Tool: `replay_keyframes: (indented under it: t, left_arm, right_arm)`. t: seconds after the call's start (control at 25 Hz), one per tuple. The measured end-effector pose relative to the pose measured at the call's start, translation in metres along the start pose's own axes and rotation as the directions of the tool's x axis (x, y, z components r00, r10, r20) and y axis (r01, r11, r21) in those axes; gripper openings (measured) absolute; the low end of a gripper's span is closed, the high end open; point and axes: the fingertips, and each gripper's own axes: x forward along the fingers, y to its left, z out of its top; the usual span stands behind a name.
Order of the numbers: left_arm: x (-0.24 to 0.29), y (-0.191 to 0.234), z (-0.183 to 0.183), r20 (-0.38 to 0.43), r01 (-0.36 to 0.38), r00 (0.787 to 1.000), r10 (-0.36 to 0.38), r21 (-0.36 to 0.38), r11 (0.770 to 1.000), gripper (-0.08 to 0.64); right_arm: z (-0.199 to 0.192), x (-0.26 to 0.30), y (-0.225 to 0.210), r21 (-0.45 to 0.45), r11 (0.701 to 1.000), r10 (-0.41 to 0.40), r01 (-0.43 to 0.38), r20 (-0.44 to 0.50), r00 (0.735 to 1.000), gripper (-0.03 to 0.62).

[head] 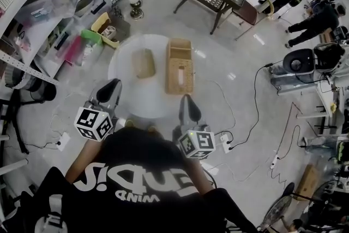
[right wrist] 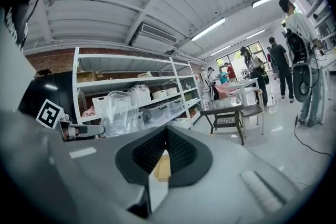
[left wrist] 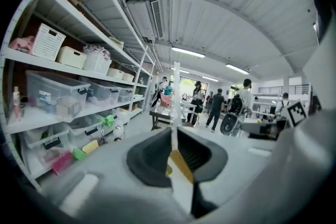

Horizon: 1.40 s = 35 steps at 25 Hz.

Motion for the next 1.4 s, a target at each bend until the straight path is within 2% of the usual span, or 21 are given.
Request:
replay_keyframes:
  t: [0.36, 0.72, 1.4]
  left_arm:
    - [-0.001, 0.011, -0.018, 0.016, -0.043, 0.999, 0.042, 0.057, 0.997, 0.035]
    - [0.005, 0.019, -0.026, 0.007, -0.064, 0.998, 0.063, 0.033, 0.997, 0.035]
    - [0.009, 0.012, -0.034, -0.022, -0.041, 0.999, 0.041, 0.028, 0.999, 0.035]
  right_arm:
    - [-0.013, -0.001, -0.002, -0.026, 1.000, -0.018, 0.017, -0.018, 1.000, -0.001]
    - [-0.022, 0.003, -0.010, -0.019, 0.999, -0.029, 0.028, -0.034, 0.999, 0.000]
    - [-0.025, 0.002, -0.012, -0.020, 0.999, -0.032, 0.031, -0.051, 0.998, -0.001]
